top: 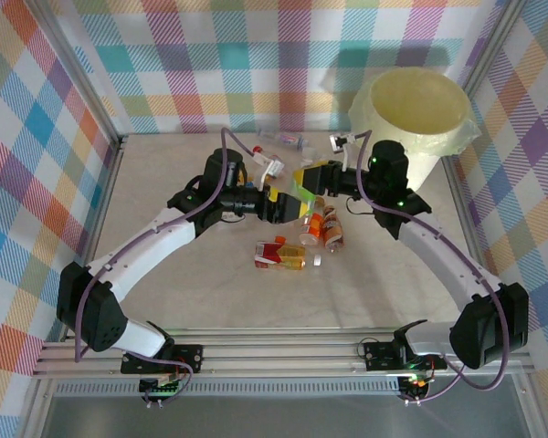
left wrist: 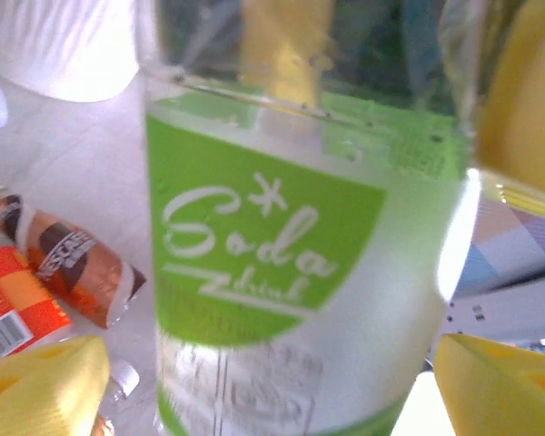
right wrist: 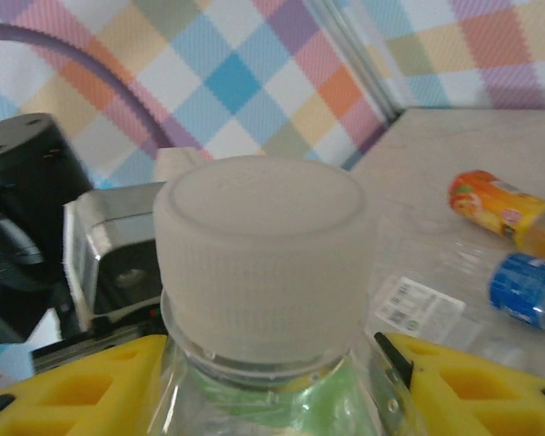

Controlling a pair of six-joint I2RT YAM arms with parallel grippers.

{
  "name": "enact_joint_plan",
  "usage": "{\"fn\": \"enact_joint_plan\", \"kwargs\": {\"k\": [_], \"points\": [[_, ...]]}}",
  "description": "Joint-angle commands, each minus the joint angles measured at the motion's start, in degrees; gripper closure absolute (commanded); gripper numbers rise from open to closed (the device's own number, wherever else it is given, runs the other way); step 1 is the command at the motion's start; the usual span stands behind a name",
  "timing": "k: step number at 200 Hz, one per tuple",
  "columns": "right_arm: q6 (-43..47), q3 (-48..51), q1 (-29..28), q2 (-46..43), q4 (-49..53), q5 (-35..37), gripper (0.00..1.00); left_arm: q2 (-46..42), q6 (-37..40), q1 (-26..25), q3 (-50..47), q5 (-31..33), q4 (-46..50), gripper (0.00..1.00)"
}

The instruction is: Put the plastic bottles in the bin

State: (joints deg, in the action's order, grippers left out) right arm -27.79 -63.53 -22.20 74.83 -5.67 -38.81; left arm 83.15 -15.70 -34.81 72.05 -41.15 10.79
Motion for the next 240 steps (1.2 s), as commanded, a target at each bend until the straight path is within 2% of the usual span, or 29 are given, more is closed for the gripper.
{"fn": "enact_joint_plan", "kwargs": {"k": [1, 36, 48, 81, 97, 145, 172, 205, 240], "points": [[3.49, -3.45, 1.05, -1.87, 6.45, 6.82, 0.62, -1.08, 0.35, -0.01, 0.72, 7.51, 3.06, 0.00], [5.33, -7.96, 2.81, -2.23, 13.65, 17.87, 0.66, -3.97, -0.89, 0.11, -0.79, 17.77, 4.64, 0.00], [5.53, -9.53, 3.51, -2.09, 15.33, 22.09, 0.69, -5.90, -1.66, 0.10, -2.12, 23.70, 4.61, 0.00], [6.92, -14.92, 5.55, -0.73, 17.06, 30.50, 0.70, -11.74, -6.59, 0.19, -5.00, 45.89, 11.38, 0.00], [7.87, -18.26, 6.72, 0.75, 16.86, 33.20, 0.70, -14.05, -9.04, 0.60, -6.22, 52.53, 14.04, 0.00], [12.65, -31.69, 10.37, 8.60, 16.97, 41.70, 0.70, -20.58, -15.67, 0.79, -11.38, 65.06, 19.09, 0.00], [12.75, -38.22, 13.87, 13.59, 16.54, 44.88, 0.69, -24.33, -19.98, 0.79, -14.11, 69.83, 21.59, 0.00], [12.17, -47.87, 18.61, 21.45, 18.75, 47.57, 0.68, -28.69, -22.94, 0.79, -17.80, 73.17, 22.04, 0.00], [10.92, -54.83, 22.11, 28.75, 21.89, 51.01, 0.66, -30.46, -24.83, 0.88, -20.47, 72.89, 22.20, 0.00]]}}
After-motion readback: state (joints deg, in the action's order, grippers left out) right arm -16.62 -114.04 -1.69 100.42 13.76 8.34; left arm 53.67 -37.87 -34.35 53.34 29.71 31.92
